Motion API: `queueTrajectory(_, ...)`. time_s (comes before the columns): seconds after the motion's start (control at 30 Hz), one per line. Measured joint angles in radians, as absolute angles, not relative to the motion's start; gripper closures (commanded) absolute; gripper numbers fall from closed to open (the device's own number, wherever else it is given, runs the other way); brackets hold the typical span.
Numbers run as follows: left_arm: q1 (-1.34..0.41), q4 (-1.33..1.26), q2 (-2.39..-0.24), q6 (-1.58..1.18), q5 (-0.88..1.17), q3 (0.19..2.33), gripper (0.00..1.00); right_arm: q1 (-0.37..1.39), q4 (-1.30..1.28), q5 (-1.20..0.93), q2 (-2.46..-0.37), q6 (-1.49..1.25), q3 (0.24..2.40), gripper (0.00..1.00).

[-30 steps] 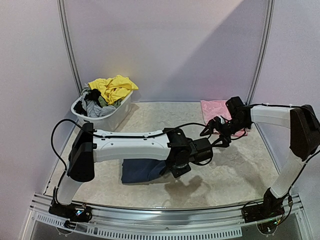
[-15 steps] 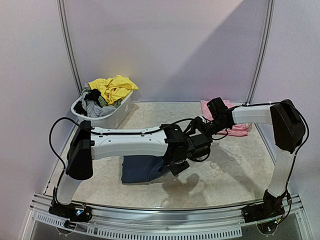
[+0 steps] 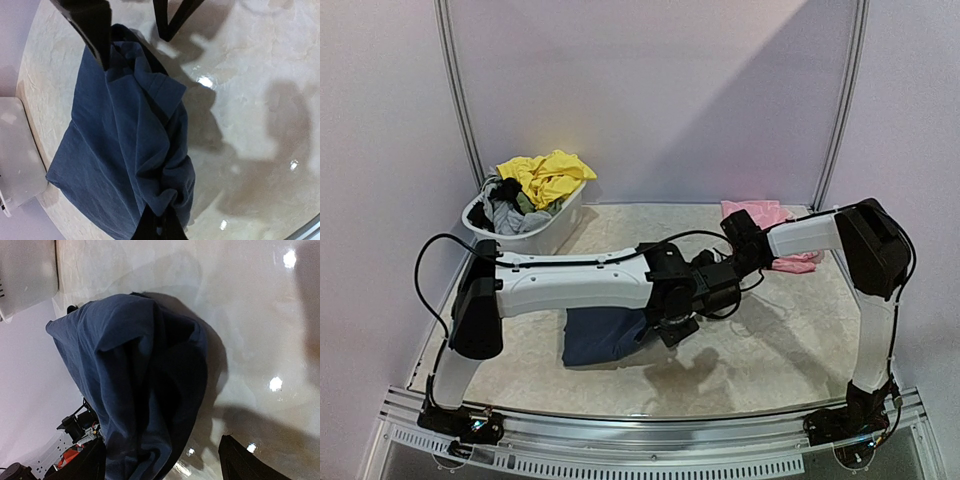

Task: Fold and stack the mixed laundry pile
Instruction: Pass from the left arm to the right

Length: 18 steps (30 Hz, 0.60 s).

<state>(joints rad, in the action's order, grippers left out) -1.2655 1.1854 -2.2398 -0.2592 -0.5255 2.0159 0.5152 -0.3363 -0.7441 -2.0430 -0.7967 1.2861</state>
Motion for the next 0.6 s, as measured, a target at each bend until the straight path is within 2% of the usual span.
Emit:
queueTrajectory(0.2, -1.266, 1.192, -2.218, -0.259, -0.534, 2.030, 1.00, 0.522, -0.313, -0.760, -2.085, -0.811, 1.304, 0.35)
queueTrajectory(0.33, -1.265, 1.192, -2.215, -0.259, -0.535, 2.031, 1.00, 0.529, -0.286, -0.767, -2.104, -0.832, 1.311, 0.38)
queueTrajectory(0.5, -1.265, 1.193, -2.215, -0.259, -0.535, 2.032, 1.00, 0.530, -0.253, -0.773, -2.117, -0.862, 1.317, 0.37)
queueTrajectory(0.6, -1.265, 1.193, -2.215, -0.259, -0.535, 2.032, 1.00, 0.530, -0.223, -0.776, -2.120, -0.888, 1.317, 0.26)
